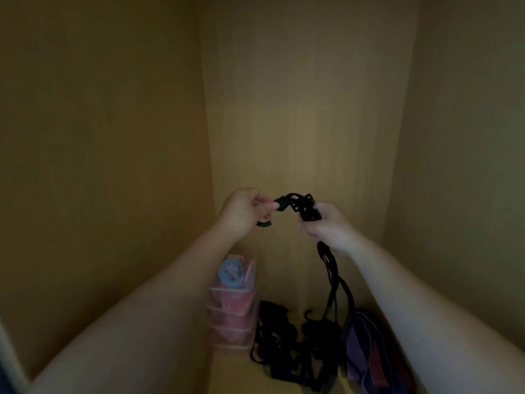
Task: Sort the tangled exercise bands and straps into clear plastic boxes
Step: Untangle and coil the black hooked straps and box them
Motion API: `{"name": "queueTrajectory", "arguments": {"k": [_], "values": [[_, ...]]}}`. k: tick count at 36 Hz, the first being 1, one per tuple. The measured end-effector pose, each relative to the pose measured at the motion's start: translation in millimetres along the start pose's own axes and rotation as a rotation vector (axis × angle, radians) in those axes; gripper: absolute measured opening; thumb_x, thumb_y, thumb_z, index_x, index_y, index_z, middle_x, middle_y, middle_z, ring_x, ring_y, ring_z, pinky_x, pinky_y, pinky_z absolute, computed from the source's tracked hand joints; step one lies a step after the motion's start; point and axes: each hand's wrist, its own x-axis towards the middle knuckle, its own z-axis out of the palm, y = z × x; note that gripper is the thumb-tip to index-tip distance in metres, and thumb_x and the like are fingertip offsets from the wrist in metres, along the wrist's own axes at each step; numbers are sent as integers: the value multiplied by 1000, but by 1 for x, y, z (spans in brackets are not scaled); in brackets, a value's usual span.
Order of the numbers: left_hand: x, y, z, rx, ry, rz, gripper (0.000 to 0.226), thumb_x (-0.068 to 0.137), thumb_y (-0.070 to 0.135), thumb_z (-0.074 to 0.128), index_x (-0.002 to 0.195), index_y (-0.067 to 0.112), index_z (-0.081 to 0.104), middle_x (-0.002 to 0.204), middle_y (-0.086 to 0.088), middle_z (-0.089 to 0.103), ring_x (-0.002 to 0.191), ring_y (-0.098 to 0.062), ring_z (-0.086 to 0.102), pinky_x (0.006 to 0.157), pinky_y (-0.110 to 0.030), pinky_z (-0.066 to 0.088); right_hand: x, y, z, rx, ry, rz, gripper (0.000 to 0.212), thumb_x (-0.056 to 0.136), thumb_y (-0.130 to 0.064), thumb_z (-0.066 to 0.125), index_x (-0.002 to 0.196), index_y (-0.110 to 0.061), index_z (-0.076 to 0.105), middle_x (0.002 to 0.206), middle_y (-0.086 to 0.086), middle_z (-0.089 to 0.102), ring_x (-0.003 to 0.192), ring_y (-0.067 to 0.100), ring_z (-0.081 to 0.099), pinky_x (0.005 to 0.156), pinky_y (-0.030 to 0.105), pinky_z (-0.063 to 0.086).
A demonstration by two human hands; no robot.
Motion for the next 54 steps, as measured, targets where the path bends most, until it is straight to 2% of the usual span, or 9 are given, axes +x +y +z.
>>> {"name": "queueTrajectory", "arguments": {"k": [9, 13, 18, 26, 31, 41, 46, 50, 54], "values": [[-10, 8, 6, -188, -30, -73, 6, 95, 18, 60, 93, 13, 63, 75, 1, 64, 42, 5, 47, 41, -11, 35, 3, -3, -9, -11, -12, -45, 11, 97, -17, 54, 92, -14, 63, 69, -1, 56, 54, 10, 45, 50, 23, 35], [-9, 8, 8, -28, -30, -57, 16, 95, 22, 60, 80, 20, 66, 75, 5, 69, 53, 2, 50, 49, -11, 38, 1, -7, -8, -48, -90, -70, 12, 93, -25, 61, 105, -26, 62, 59, -19, 56, 54, 3, 49, 52, 20, 38], [-13, 6, 9, -14, -92, -60, 11, 91, 15, 64, 81, 19, 64, 71, 5, 68, 48, 3, 49, 45, -11, 34, -3, -11, -6, -56, -84, -66, 23, 101, -24, 47, 82, -13, 55, 46, -16, 50, 45, 6, 41, 47, 23, 31], [-26, 13, 4, -149, -244, -120, 9, 93, 12, 61, 87, 8, 64, 52, 12, 58, 43, -4, 41, 41, -16, 34, -3, -3, -2, -79, -45, -35, 26, 100, -22, 48, 78, -11, 56, 53, -4, 52, 48, 12, 47, 50, 24, 39], [-31, 12, 2, -232, -238, -232, 15, 92, 25, 62, 83, 13, 61, 74, 2, 67, 40, -3, 41, 38, -15, 31, -3, 6, -6, -90, -30, -12, 31, 100, -25, 48, 76, -8, 57, 63, 6, 54, 55, 17, 51, 57, 30, 43], [-33, 12, 4, -591, -380, -303, 7, 90, 5, 60, 88, 11, 63, 71, 4, 65, 53, -1, 55, 51, -12, 48, -1, 2, -3, -47, -59, 18, 41, 100, -35, 46, 103, 4, 62, 69, 3, 63, 51, 13, 51, 56, 29, 42], [-31, 11, 4, -632, -247, -257, 4, 92, 12, 59, 91, 8, 61, 76, -2, 66, 57, -7, 63, 55, -18, 55, -6, 1, 0, 4, -72, 85, 39, 97, -41, 51, 97, -4, 63, 74, 5, 63, 58, 15, 54, 60, 29, 46], [-25, 13, 6, -568, -33, -159, 6, 93, 3, 57, 87, 4, 56, 76, -9, 63, 53, -10, 63, 57, -21, 57, -10, 11, 8, -45, -133, 70, 6, 92, -20, 62, 98, -20, 65, 79, -6, 67, 64, 7, 62, 65, 24, 49], [-17, 15, 6, -413, 49, -71, 16, 91, -5, 58, 79, 5, 52, 59, -1, 66, 47, -9, 61, 51, -20, 54, -14, 12, 18, -152, -113, -7, 28, 88, 1, 59, 94, -26, 61, 78, -13, 63, 69, 2, 61, 62, 15, 44]]}}
